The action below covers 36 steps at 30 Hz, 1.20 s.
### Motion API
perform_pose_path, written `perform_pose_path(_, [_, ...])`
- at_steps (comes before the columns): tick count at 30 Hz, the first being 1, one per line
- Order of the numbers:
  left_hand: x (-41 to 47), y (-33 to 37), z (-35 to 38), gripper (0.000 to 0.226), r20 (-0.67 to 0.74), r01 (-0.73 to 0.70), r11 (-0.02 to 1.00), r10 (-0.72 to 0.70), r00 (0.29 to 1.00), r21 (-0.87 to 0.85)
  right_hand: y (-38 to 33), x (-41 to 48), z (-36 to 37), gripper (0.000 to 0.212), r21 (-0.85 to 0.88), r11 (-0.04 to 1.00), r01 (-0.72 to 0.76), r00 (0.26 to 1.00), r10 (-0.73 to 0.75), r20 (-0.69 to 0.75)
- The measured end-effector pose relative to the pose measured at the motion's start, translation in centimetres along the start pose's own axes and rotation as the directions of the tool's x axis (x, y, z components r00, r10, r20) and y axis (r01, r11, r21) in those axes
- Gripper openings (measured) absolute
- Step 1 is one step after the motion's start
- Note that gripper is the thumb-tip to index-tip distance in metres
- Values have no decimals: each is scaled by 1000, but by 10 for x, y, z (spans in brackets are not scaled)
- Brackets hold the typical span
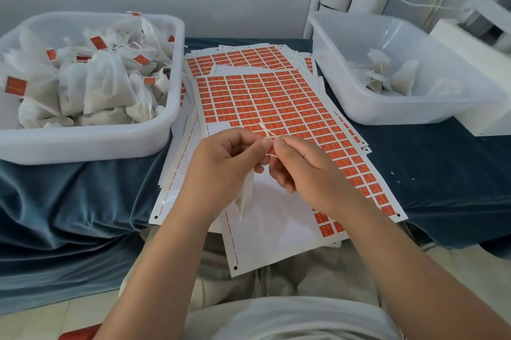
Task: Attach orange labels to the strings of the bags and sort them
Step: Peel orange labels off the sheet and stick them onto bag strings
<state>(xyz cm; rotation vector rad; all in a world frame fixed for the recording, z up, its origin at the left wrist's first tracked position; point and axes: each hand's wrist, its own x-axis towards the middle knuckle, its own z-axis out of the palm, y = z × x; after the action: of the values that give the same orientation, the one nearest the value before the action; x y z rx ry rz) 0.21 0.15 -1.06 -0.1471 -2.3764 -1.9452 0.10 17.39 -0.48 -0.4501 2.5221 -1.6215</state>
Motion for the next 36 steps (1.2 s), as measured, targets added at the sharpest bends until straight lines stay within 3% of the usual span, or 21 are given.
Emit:
perform_pose_path(10, [-4, 17, 5, 14, -18, -14, 993, 16, 1000, 115, -3, 2, -2, 41, 71, 997, 14, 1000, -16, 23])
perform_pose_path(14, [6, 33, -13, 15, -177, -41, 992, 62, 982, 120, -3, 1, -6, 41, 110, 993, 47, 999, -48, 7])
perform_pose_path(19, [50, 64, -87, 15, -437, -85, 974, 171, 883, 210, -1, 1, -11, 49, 12, 999, 43, 999, -43, -17])
perform_pose_path(25, [144, 90, -184, 28, -554, 18, 878, 286, 782, 478, 2, 3, -8, 51, 27, 998, 62, 998, -63, 19])
perform_pose_path(28, [175, 97, -215, 25, -593, -25, 863, 368, 716, 505, 3, 4, -7, 52, 22, 998, 64, 998, -64, 11])
perform_pose_path(29, [182, 96, -220, 21, -582, -45, 864, 375, 721, 501, 4, 5, -7, 51, 19, 998, 63, 998, -63, 7])
perform_pose_path(31, [191, 88, -222, 20, -493, 6, 826, 330, 805, 563, 6, 5, -8, 49, 10, 998, 63, 998, -63, 3])
perform_pose_path(34, [181, 52, -219, 24, -189, 135, 632, 18, 982, 763, 7, 5, -9, 48, 5, 997, 72, 997, -72, 6])
perform_pose_path(36, [171, 31, -217, 27, -69, 117, 482, -117, 991, 868, 8, 4, -10, 48, 6, 997, 81, 997, -81, 9])
